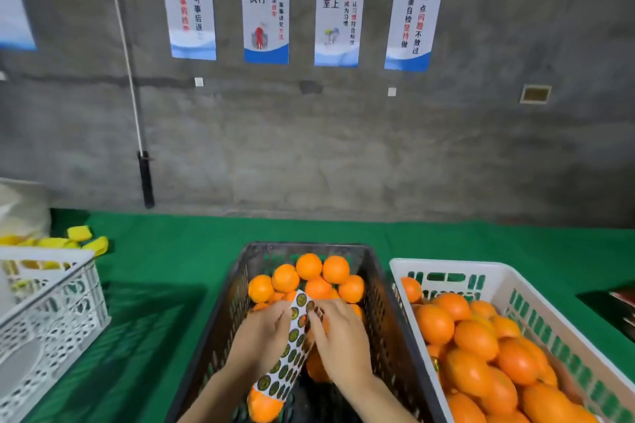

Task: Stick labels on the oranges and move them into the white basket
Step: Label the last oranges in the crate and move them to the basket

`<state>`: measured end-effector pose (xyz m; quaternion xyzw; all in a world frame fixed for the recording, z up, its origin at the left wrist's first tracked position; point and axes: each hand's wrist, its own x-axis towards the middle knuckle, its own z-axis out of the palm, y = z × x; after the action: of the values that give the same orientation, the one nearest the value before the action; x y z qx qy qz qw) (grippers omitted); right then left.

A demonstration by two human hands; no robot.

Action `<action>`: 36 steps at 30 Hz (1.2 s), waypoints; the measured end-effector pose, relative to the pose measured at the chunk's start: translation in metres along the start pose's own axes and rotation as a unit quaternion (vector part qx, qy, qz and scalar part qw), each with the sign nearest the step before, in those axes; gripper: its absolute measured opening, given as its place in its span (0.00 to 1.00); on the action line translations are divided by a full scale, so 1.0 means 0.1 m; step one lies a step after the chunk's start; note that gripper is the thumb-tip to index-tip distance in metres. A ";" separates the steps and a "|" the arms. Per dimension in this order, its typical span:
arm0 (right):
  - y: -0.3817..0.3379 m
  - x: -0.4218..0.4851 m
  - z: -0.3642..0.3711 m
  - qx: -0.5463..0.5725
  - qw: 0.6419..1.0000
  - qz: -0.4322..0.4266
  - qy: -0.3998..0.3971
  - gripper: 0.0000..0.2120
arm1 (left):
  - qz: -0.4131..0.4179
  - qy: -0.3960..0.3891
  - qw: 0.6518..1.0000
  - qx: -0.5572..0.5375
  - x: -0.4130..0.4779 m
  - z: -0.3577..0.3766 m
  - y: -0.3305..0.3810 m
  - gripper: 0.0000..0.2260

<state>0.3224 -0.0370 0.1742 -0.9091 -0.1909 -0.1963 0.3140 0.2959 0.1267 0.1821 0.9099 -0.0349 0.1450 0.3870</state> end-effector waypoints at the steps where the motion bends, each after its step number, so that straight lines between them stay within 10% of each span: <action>1: 0.06 -0.04 0.06 -0.010 1.000 -0.001 -0.011 0.17 | 0.011 -0.010 1.000 0.021 0.02 0.01 -0.04 0.15; 36: 0.03 -0.16 0.21 0.253 0.954 0.034 -0.159 0.19 | 0.051 -0.095 0.983 0.147 -0.09 -0.11 -0.21 0.09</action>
<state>0.3152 -0.0288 0.1499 -0.8252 -0.2508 0.0168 0.5058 0.2879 0.1483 0.1722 0.9636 -0.0960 0.0806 0.2362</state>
